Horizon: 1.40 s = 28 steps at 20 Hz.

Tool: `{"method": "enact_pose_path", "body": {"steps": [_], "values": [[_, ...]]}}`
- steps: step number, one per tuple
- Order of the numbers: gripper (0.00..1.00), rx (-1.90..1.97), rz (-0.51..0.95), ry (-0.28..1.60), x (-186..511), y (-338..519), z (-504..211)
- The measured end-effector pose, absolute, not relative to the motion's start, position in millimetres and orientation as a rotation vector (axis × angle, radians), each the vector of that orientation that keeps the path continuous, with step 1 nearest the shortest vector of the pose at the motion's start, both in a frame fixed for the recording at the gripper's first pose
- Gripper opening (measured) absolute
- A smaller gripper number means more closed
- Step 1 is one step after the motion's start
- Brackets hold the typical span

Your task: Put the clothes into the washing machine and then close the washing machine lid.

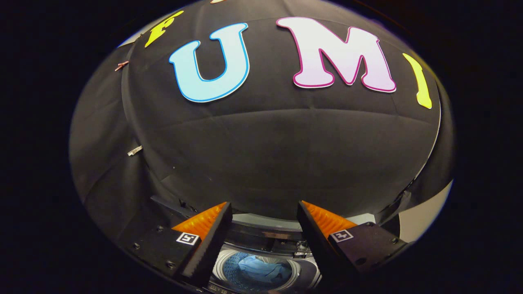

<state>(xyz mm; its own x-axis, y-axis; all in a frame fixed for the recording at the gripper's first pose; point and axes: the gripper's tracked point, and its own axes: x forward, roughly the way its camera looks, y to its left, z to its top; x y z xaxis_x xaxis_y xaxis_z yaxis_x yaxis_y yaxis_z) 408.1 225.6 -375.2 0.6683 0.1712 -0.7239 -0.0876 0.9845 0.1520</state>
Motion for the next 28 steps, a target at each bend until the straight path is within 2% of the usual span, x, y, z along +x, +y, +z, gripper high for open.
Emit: {"method": "enact_pose_path", "body": {"steps": [7, 17, 28], "values": [[1.0, 0.101, 0.153, 0.859, 332, 231, -363], [0.99, 0.077, 0.157, 0.979, 232, 221, -386], [0.99, 0.11, 0.237, 0.877, 189, 213, -329]]}}
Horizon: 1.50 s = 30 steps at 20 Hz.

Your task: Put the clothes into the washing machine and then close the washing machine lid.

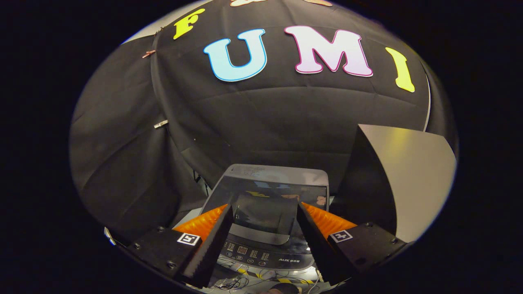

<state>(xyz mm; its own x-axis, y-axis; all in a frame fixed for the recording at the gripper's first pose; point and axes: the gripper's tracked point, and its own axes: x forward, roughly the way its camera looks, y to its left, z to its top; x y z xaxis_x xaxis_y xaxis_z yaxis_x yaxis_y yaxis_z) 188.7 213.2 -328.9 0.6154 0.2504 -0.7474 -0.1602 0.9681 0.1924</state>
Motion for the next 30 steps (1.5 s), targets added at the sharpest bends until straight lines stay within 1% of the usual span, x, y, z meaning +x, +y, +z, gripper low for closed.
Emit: {"method": "enact_pose_path", "body": {"steps": [4, 8, 15, 18, 26, 30], "values": [[0.99, 0.135, 0.274, 0.799, 176, 207, -292], [0.99, 0.153, 0.289, 0.657, 162, 184, -241], [0.99, 0.134, 0.259, 0.406, 119, 116, -158], [0.99, 0.108, 0.221, 0.325, 94, 82, -137], [0.98, 0.028, 0.114, 0.178, 23, 7, -91], [0.98, 0.032, 0.066, 0.148, -6, -21, -81]]}}
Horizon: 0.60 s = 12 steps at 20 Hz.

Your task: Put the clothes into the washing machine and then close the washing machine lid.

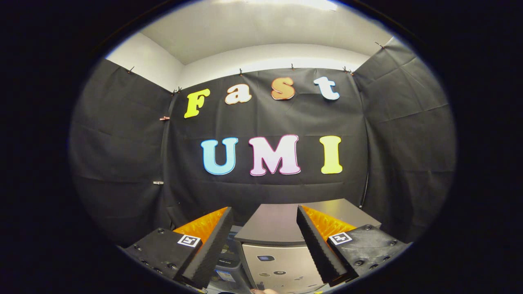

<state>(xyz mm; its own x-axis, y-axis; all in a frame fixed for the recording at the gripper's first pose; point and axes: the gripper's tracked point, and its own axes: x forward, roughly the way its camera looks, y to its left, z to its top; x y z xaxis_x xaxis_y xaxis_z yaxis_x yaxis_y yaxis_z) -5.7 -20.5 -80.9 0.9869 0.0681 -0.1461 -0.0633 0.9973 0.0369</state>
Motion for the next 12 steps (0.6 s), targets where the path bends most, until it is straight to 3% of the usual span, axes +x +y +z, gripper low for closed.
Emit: {"method": "enact_pose_path", "body": {"steps": [12], "values": [[0.98, 0.046, 0.005, 0.126, -14, -48, -73]]}}
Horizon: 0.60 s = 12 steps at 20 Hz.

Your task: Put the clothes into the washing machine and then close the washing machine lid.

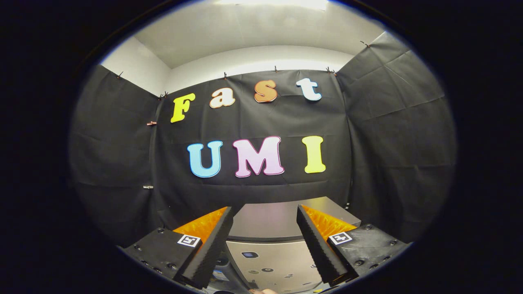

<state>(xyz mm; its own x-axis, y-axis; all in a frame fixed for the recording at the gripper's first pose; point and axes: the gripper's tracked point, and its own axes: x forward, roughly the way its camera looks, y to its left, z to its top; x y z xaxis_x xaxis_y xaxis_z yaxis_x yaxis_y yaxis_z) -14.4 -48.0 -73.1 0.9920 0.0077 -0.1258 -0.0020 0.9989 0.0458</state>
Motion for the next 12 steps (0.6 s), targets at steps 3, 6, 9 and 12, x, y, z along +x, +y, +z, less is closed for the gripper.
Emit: {"method": "enact_pose_path", "body": {"steps": [3, 6, 9, 12], "values": [[0.98, 0.032, 0.007, 0.121, -14.6, -45.5, -72.7], [0.98, 0.029, 0.014, 0.122, -13.7, -42.2, -71.9], [0.98, 0.03, 0.011, 0.12, -14.4, -42.0, -71.1], [0.98, 0.031, 0.007, 0.113, -15.7, -41.5, -67.7]]}}
